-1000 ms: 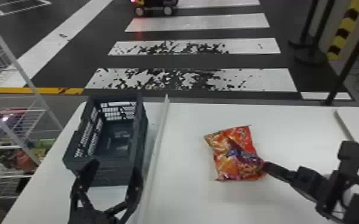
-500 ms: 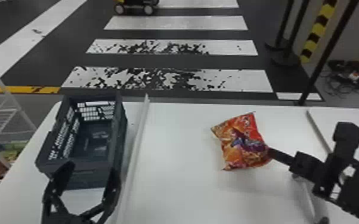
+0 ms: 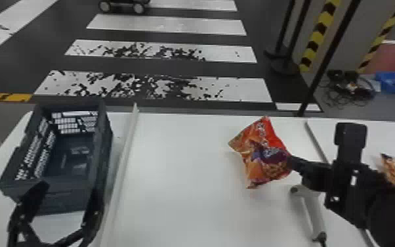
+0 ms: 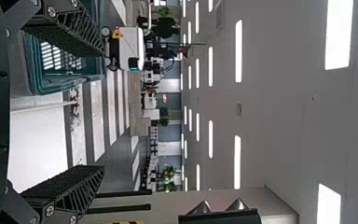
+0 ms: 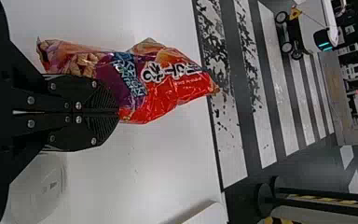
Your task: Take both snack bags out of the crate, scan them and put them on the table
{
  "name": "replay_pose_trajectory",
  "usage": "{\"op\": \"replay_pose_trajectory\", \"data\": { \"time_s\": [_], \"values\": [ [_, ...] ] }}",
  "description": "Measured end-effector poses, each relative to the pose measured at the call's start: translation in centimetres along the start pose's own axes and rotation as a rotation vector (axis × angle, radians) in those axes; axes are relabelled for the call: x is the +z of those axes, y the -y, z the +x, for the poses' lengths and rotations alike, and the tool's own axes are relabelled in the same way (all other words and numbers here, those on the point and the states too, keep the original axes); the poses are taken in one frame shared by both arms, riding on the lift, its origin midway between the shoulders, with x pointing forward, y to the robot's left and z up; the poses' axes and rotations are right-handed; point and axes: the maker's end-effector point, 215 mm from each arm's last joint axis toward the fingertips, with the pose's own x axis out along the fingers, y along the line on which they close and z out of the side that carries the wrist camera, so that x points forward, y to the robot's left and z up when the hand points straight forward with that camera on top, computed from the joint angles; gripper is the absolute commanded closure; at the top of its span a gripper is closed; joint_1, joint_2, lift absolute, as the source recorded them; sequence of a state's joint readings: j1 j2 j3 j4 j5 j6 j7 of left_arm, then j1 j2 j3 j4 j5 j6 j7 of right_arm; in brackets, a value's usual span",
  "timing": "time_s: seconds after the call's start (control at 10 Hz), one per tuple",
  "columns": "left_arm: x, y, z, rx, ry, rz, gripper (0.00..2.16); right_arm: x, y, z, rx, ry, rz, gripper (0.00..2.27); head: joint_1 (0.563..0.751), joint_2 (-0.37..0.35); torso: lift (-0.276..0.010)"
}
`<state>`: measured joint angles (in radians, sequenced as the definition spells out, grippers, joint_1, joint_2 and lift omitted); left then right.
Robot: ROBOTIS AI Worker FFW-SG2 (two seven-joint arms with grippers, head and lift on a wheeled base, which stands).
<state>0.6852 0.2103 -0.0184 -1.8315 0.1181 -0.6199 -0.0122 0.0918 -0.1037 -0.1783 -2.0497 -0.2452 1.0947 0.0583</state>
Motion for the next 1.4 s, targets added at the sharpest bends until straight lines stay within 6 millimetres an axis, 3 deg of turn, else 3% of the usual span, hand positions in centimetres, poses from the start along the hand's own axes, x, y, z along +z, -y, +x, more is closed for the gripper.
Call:
{"op": "replay_pose_trajectory", "data": {
  "time_s": [0.5, 1.2, 1.3, 1.4],
  "values": [
    [-0.3, -0.1, 0.0, 0.001, -0.005, 0.000, 0.15, 0.8, -2.8, -1.9, -0.184, 0.034, -0.402, 2.25, 0.695, -0.021, -0.094],
    [-1.2, -0.2, -0.1, 0.005, -0.015, -0.003, 0.15, -6.4, -12.8, -3.5, -0.034, -0.053, -0.578, 2.25, 0.695, 0.135, -0.094],
    [-1.3, -0.3, -0.1, 0.007, -0.014, -0.005, 0.15, -7.7, -14.5, -3.7, 0.011, -0.069, -0.585, 2.06, 0.695, 0.162, -0.094],
    [-1.3, -0.3, -0.1, 0.009, -0.013, -0.006, 0.15, -8.7, -16.1, -3.8, 0.064, -0.085, -0.574, 1.46, 0.695, 0.179, -0.094]
  ]
}}
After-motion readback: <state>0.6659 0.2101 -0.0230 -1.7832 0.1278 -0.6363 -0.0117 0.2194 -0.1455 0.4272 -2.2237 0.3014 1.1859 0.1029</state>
